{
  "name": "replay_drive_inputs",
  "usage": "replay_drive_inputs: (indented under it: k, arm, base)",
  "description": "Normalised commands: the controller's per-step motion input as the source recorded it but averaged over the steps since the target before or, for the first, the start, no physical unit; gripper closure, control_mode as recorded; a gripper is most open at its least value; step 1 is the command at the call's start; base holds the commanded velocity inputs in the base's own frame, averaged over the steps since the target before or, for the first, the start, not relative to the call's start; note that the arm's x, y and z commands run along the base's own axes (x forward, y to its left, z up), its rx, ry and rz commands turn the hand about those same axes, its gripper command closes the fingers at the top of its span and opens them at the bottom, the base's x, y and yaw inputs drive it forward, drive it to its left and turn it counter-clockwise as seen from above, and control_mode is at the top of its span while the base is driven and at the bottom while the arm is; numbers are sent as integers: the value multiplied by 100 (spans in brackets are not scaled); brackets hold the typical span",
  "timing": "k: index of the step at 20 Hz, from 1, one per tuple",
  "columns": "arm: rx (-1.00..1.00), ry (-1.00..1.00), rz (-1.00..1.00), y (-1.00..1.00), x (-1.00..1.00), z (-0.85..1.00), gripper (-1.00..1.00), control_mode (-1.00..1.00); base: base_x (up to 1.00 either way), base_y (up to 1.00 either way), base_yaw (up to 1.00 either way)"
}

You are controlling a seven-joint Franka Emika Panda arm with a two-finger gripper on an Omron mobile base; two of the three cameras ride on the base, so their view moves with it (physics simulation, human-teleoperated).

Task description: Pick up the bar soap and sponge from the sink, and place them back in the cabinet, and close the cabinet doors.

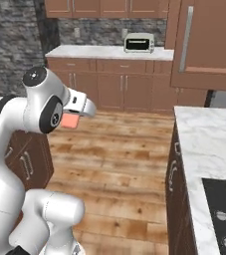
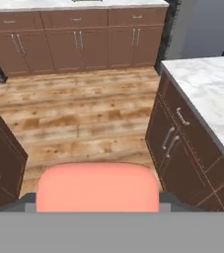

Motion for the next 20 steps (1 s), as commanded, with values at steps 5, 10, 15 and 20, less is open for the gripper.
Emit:
replay_drive_inputs:
  k: [5, 10, 15, 20]
  arm:
    - [0, 0, 0, 0, 0, 0, 100, 100]
    - [0, 0, 0, 0, 0, 0, 100, 100]
    - [0, 0, 0, 0, 0, 0, 100, 100]
    - [0, 0, 0, 0, 0, 0, 100, 100]
  base:
    - [72, 2, -6]
    - [86, 5, 0]
    - [84, 0, 0]
    - [81, 0, 0]
